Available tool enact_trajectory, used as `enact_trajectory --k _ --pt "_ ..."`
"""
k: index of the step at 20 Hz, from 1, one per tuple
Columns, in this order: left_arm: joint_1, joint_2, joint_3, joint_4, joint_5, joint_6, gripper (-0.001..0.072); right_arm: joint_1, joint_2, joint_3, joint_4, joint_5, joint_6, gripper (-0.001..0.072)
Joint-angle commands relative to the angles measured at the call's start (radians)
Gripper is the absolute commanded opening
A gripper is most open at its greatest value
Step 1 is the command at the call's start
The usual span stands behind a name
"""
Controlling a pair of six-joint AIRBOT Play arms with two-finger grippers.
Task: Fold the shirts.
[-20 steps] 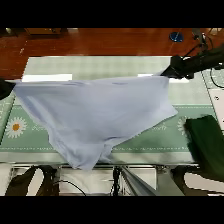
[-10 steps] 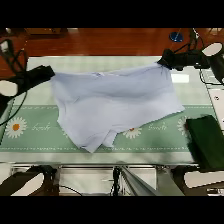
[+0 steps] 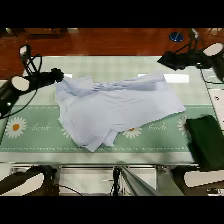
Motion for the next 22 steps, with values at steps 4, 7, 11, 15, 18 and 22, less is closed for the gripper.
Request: enact_trajectory --k 4,7,11,15,18,22 --pt "0.315 0.163 0.035 0.040 -0.837 -0.060 0.0435 -0.195 0.126 0.063 -0.541 0.375 0.012 0.0440" --pt "0.341 0.280 -0.188 -0.004 -0.952 -0.114 0.0720 -0.305 0.126 -0.067 -0.353 0.380 -0.013 0.0486" --pt "0.250 0.392 -0.362 -0.110 -0.928 -0.125 0.0720 -0.335 0.125 -0.211 -0.286 0.374 -0.053 0.0487" --pt "0.079 0.373 -0.484 -0.102 -0.846 -0.201 0.0720 -0.335 0.126 -0.265 -0.281 0.366 -0.054 0.0487" --pt "-0.018 0.328 -0.535 -0.102 -0.733 -0.250 0.0720 -0.335 0.126 -0.265 -0.281 0.359 -0.054 0.0487" --pt "-0.111 0.210 -0.536 -0.110 -0.622 -0.284 0.0720 -0.335 0.126 -0.265 -0.280 0.342 -0.054 0.0487"
